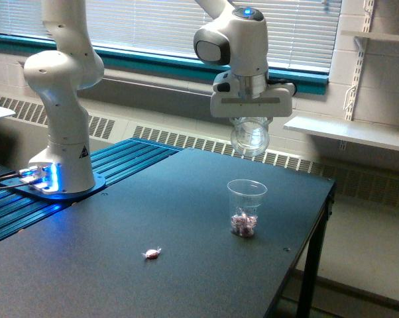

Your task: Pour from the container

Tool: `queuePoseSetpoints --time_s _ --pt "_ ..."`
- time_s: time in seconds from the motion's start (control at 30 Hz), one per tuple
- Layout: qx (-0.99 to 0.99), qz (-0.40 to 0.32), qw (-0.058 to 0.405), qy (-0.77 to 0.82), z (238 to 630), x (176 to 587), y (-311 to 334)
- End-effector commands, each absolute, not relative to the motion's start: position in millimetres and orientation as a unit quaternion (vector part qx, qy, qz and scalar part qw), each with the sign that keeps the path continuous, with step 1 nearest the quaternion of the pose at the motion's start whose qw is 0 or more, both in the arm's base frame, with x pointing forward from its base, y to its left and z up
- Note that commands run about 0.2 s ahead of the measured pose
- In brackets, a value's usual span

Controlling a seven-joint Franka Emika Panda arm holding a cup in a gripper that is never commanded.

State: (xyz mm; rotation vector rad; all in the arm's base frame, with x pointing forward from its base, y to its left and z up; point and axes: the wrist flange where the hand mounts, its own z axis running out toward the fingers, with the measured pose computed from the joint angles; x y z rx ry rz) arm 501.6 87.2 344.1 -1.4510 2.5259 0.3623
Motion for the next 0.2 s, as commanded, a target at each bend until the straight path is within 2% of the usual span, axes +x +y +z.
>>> queuePoseSetpoints --time_s 0.03,0.2 --pt "-0.492 0.12 0.106 0.856 346.3 504.1 90.2" --pt "-0.489 0.118 0.097 0.859 346.9 503.8 90.6"
